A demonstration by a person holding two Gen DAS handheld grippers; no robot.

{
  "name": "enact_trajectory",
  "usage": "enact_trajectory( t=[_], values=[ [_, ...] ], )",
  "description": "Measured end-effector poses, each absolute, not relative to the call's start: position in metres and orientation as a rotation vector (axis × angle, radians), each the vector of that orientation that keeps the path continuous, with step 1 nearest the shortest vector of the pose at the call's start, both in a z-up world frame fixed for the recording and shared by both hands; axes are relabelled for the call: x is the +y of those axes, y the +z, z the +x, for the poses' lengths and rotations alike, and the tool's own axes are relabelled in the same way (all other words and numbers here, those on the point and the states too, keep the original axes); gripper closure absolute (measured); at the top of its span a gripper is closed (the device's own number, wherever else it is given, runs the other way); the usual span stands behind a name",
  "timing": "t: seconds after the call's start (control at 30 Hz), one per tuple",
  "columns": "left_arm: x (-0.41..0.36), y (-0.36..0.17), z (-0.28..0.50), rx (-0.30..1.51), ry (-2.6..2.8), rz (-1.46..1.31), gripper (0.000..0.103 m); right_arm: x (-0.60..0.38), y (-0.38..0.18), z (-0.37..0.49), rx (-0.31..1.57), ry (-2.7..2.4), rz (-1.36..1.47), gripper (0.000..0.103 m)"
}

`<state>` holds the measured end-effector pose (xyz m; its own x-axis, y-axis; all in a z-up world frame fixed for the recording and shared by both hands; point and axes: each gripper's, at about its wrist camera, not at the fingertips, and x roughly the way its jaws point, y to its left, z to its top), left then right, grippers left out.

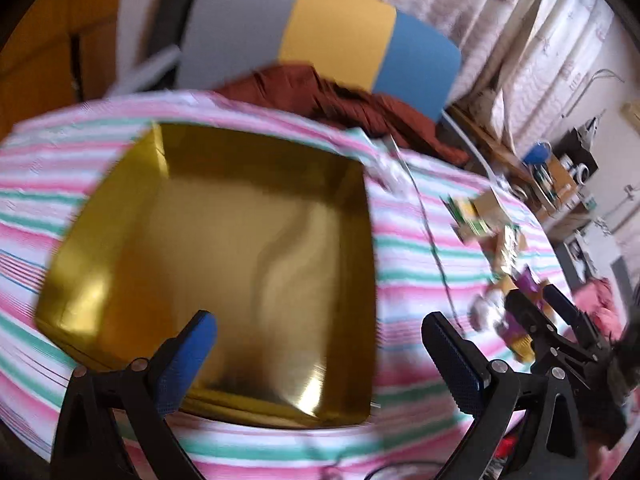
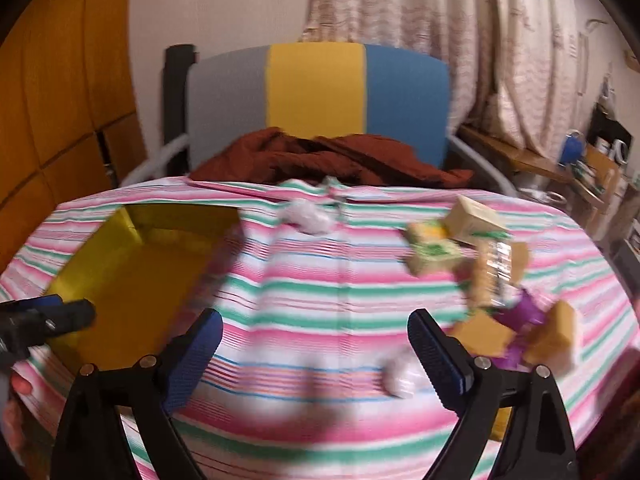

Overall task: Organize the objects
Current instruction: 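Move both tools from the gold tray toward the scattered items, then grasp the plastic-wrapped bundle with left tool while right tool grasps the yellow sock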

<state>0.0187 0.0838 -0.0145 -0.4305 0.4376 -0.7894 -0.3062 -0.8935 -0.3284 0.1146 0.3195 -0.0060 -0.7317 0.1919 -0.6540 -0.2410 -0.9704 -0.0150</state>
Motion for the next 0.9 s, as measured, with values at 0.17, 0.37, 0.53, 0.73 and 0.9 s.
enact_trajectory(
  t=[0.17,0.37,0.53,0.73,0.9],
  values=[
    [0.131,-0.026,0.018,-0.129,2.148,-1.440,0.000,0.391,-0.012,0.163,0.266,2.554,-0.955,0.008],
    [0.192,-0.020,0.035,0.002,2.001,-1.328,0.000,0.458,-0.032,0.209,0.385,2.414,-0.956,0.025],
    [0.243,-0.017,0.050,0.147,1.931,-1.143,0.000,0.478,-0.055,0.206,0.454,2.428,-1.006,0.031],
    [0.296,-0.038,0.049,0.237,1.872,-1.048,0.000,0.479,-0.077,0.191,0.478,2.435,-1.057,0.050],
    [0.338,-0.061,0.044,0.333,1.801,-1.067,0.000,0.481,-0.075,0.199,0.466,2.454,-1.032,0.067]
  ],
)
